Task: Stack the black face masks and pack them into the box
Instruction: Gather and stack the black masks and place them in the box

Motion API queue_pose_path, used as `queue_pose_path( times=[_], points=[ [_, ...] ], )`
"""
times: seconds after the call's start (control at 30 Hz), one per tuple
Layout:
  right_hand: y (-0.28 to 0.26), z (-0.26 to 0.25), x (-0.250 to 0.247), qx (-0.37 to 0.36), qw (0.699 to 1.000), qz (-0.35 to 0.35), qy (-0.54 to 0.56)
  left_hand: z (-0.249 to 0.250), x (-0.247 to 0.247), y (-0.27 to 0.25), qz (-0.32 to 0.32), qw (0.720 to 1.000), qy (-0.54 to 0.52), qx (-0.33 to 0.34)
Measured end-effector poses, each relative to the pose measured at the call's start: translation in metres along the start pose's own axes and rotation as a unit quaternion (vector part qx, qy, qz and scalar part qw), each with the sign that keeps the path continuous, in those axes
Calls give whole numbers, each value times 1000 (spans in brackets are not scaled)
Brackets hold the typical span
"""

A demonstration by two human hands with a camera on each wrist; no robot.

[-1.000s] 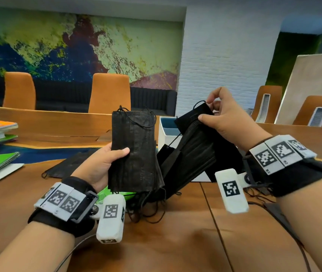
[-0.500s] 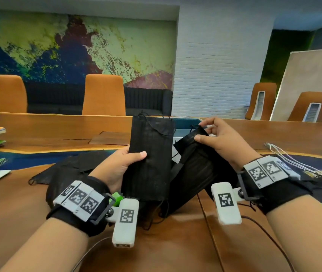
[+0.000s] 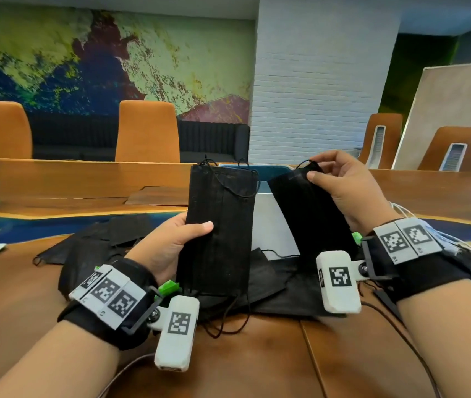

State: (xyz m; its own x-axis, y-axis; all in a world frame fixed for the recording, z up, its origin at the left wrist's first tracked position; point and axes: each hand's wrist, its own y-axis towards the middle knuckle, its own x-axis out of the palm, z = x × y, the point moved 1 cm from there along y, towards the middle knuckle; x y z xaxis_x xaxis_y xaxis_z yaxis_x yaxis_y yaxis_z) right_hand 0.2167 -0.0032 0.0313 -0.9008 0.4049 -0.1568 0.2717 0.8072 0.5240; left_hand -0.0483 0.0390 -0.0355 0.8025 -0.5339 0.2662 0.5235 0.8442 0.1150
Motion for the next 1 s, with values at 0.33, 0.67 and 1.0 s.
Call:
queue_pose_path(
  times=[0.33, 0.67, 1.0],
  points=[
    [-2, -30, 42, -18, 986, -50, 158, 4, -2, -5, 34, 998, -40, 36],
    [-20, 14, 84, 103, 953, -82, 274, -6, 4, -5, 28, 998, -39, 35],
    [-31, 21, 100, 148, 933, -126, 304, -12, -1, 1, 19, 1000, 0, 5]
  ],
)
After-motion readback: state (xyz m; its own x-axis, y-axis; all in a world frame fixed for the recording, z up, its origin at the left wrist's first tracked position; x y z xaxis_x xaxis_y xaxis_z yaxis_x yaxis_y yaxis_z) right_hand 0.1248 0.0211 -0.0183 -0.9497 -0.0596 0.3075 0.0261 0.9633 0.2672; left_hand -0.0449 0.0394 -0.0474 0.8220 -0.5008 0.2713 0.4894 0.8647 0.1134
